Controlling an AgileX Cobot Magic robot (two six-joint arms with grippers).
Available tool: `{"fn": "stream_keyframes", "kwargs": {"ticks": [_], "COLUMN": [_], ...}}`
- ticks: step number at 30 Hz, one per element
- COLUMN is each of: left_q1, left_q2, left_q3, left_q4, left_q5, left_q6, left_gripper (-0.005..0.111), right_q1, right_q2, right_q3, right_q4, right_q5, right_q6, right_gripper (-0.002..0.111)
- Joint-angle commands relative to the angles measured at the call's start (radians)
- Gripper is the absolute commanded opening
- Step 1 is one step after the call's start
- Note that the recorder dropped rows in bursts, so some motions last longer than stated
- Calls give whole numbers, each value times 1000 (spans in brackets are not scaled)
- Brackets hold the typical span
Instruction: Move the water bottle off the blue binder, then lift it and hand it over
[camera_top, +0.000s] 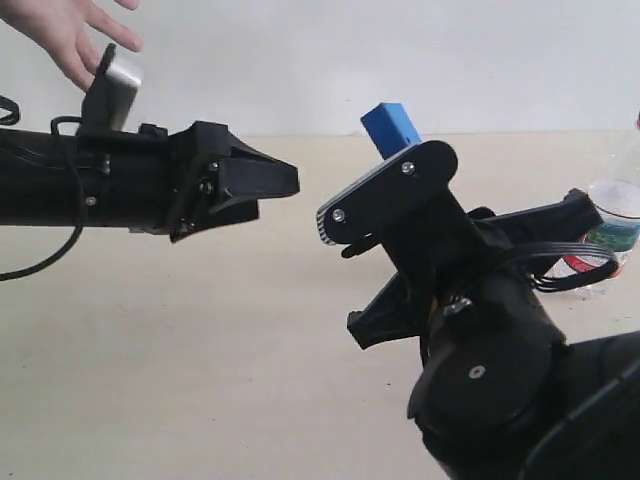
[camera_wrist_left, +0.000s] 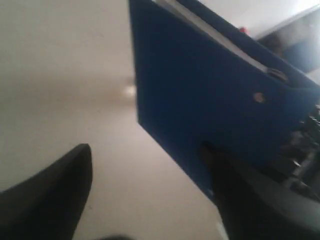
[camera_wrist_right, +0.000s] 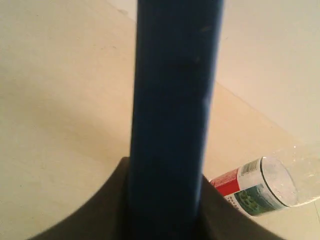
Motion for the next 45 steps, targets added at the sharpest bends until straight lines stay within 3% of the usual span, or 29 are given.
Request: {"fn": "stream_keyframes", "kwargs": {"ticks": [1, 3, 7, 8, 15, 26, 40, 45], "left_q1": [-3, -3, -3, -3, -3, -3, -3, -3], "left_q2": [-122, -193, -332, -361, -635, -1069, -1116, -1114], "left_q3": [0, 6, 49, 63, 286, 606, 772, 775], "left_q4": [-2, -2, 15, 34, 35, 18, 16, 39], "left_q5": [-211, -275, -340, -340, -437, -674, -754, -756], "left_q6": [85, 129, 170, 170, 144, 144, 214, 226], "left_gripper": [54, 43, 7, 5, 4, 4, 4, 4], "right_q1": [-6, -4, -4, -4, -4, -4, -4, -4], "right_q2": [-39, -41, -41, -41, -41, -41, -38, -38], "right_q3": [43, 53, 58, 58, 58, 31, 16, 16], "right_q4": [-26, -26, -56, -70, -262, -333, -333, -333], "right_q5": [-18, -41, -168, -206, -490, -408, -422, -457], "right_q6": [12, 17, 19, 19, -74, -340, -450, -478], "right_gripper": [0, 0, 0, 0, 0, 0, 0, 0]}}
